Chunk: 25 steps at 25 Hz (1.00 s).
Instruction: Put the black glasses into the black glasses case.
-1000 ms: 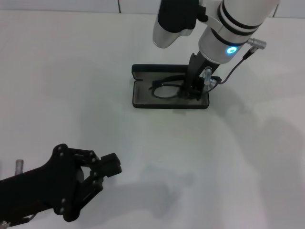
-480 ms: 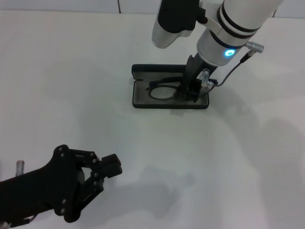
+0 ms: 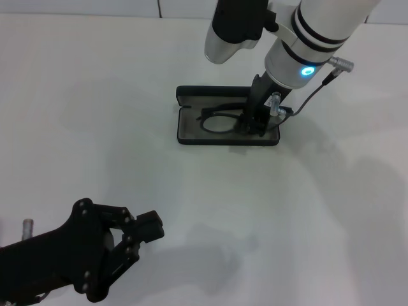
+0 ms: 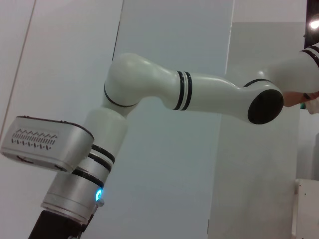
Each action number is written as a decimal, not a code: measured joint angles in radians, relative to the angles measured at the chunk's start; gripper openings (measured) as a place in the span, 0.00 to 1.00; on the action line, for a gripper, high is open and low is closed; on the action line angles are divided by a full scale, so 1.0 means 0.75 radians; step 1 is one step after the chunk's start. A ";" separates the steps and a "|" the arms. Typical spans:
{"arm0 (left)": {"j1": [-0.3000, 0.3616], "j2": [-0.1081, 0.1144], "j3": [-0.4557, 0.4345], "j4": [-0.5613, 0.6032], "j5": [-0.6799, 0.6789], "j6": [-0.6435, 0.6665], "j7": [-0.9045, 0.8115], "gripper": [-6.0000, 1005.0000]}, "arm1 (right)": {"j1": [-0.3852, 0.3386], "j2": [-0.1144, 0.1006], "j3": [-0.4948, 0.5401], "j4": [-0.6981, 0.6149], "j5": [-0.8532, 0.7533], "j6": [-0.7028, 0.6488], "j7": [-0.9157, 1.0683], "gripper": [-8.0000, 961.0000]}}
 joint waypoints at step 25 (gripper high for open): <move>-0.004 0.000 -0.001 0.000 0.001 -0.002 0.005 0.08 | -0.040 0.000 -0.002 -0.072 -0.010 -0.023 0.004 0.22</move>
